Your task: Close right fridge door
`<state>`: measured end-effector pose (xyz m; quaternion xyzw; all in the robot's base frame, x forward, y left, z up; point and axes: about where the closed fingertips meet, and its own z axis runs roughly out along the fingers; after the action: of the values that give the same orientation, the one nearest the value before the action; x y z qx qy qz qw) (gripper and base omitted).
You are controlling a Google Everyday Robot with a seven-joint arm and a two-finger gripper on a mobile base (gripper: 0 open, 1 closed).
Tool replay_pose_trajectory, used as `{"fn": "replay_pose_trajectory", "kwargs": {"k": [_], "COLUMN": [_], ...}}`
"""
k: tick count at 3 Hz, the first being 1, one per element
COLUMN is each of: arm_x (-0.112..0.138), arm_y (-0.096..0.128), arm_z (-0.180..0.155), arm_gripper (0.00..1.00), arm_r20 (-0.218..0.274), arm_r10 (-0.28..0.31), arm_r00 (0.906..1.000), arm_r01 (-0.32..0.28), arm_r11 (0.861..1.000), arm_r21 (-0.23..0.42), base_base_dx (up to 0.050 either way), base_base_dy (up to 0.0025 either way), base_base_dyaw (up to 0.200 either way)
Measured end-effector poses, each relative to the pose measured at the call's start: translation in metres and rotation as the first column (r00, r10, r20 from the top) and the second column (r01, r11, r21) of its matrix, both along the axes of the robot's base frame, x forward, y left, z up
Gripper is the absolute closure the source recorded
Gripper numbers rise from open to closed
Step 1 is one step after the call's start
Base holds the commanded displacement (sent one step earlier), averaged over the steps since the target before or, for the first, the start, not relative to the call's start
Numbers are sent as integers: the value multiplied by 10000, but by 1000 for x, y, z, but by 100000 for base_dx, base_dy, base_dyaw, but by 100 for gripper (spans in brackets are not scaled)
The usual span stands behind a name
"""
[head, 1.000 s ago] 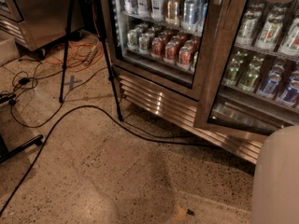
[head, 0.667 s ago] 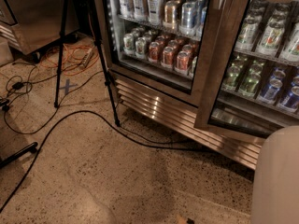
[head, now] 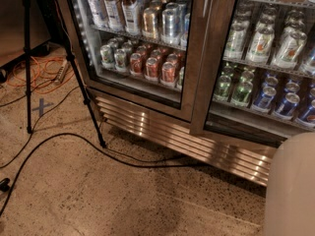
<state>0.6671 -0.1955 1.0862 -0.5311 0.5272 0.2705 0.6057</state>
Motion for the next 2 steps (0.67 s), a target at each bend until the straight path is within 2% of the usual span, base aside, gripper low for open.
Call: {"fn": "replay_pose_trajectory", "kwargs": {"k": [2], "arm_x": [0], "arm_y": [2], "arm_z": [1], "arm_gripper": [0], "arm_r20": [8], "arm_r10": [-63], "arm_r00": [10000], "arm_r01": [63], "arm_r11": [10000], "arm_r21": [-40], "base_base_dx": [0], "base_base_dy": [0], "base_base_dyaw": [0]}}
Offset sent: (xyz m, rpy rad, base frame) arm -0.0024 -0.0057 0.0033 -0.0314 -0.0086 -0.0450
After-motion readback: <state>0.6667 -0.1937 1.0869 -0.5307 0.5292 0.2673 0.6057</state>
